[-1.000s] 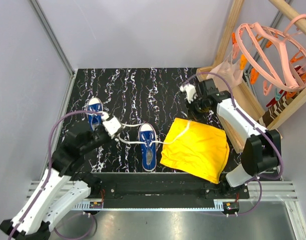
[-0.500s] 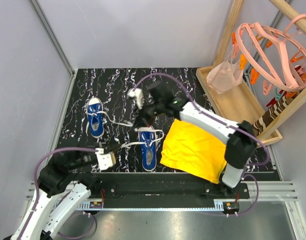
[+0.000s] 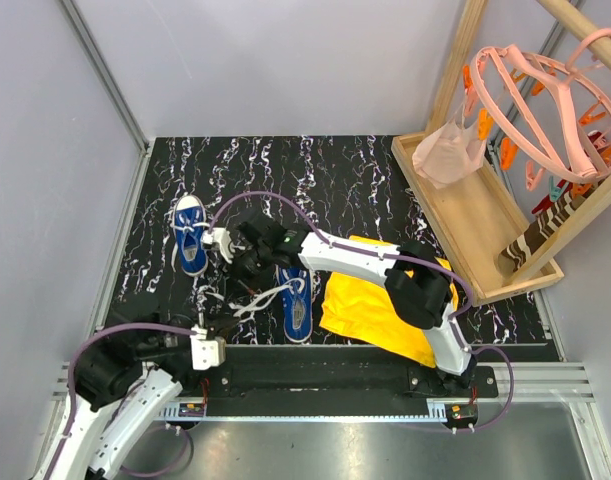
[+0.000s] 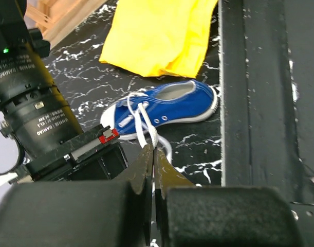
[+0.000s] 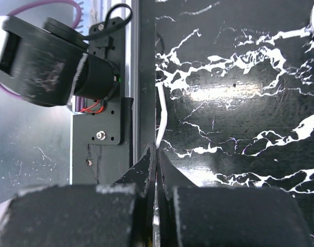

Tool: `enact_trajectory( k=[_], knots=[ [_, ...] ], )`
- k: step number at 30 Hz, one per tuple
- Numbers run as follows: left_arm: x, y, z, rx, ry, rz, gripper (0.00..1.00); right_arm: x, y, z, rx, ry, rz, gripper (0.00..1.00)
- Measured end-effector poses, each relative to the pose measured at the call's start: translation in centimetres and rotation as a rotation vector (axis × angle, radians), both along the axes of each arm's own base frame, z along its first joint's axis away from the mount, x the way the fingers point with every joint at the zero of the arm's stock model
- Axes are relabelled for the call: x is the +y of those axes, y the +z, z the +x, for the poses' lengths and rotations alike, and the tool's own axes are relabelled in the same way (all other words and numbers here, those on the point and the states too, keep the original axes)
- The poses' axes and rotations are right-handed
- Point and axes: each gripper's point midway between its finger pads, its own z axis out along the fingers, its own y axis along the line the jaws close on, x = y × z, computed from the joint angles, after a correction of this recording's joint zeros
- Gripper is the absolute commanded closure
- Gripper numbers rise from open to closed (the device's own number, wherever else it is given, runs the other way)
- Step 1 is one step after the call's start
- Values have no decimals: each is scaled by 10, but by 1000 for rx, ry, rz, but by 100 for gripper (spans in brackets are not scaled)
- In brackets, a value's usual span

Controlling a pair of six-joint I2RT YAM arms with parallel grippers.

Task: Tie the shoes

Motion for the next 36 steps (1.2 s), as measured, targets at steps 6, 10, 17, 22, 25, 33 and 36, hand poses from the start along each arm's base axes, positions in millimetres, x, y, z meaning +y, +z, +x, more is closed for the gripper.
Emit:
enact_trajectory(
  k=[6,10,17,22,25,33,36],
  knots=[
    [5,-9,-11,-6,-13,7,100,2,-11,0,16,-3,-18,90],
    [5,-10,-13,-1,-20,8,100,3,-10,1,11,-8,-11,48],
    [0,-10,-5,42,-10,13,100,-7,-8,17,-4,-51,-34,40],
    [-10,0,30,134,116,-33,100,-56,32,76,-38,-207,4,41],
    [-17,2,64,202,237,-53,100,-113,63,111,-99,-338,32,42],
    [0,-54,169,557,671,-66,100,-202,79,78,-297,-362,25,44],
    [23,-87,204,715,843,-58,100,-205,62,66,-310,-303,-6,43]
  ],
)
